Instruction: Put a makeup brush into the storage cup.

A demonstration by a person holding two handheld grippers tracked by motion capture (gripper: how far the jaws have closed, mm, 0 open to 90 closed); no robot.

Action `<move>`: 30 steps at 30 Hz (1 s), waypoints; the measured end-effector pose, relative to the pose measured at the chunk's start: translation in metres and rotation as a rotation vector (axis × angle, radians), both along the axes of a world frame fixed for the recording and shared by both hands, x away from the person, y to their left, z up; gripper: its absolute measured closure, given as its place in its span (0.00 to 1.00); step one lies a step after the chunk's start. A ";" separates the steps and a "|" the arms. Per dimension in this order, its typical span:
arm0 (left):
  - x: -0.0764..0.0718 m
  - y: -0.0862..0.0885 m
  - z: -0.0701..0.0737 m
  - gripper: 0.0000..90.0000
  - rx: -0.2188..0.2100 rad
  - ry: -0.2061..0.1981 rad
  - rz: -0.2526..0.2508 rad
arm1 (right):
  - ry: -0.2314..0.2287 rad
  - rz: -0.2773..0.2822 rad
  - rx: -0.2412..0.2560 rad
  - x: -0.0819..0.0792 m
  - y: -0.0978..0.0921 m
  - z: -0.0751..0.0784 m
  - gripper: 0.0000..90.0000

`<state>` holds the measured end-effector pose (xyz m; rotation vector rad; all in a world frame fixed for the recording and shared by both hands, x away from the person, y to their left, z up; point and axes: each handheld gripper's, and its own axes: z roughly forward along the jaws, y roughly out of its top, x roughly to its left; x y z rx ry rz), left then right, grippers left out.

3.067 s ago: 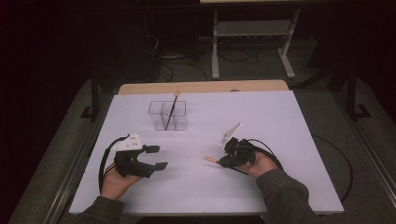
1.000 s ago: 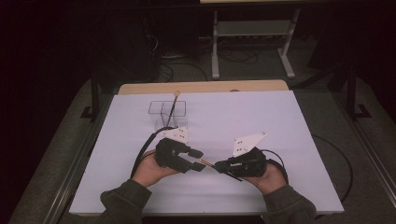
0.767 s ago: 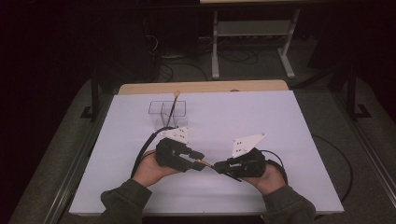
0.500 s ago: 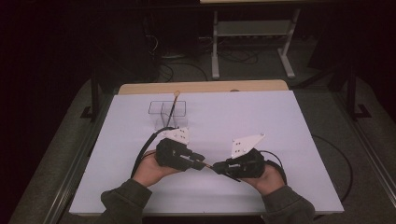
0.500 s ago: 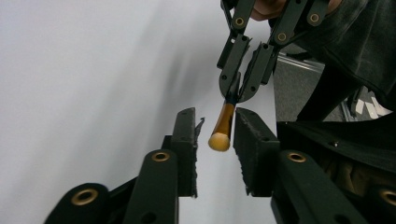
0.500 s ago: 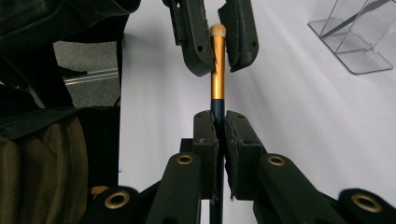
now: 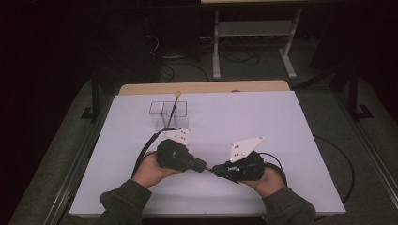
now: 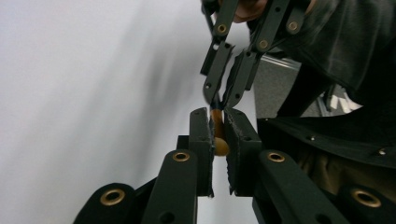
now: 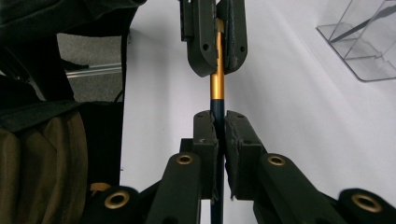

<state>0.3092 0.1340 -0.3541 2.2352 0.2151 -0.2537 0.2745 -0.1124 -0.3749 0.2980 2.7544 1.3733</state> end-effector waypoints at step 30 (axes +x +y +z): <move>-0.007 -0.008 0.015 0.93 0.120 -0.066 -0.005 | -0.020 0.075 -0.188 0.009 0.034 0.013 0.85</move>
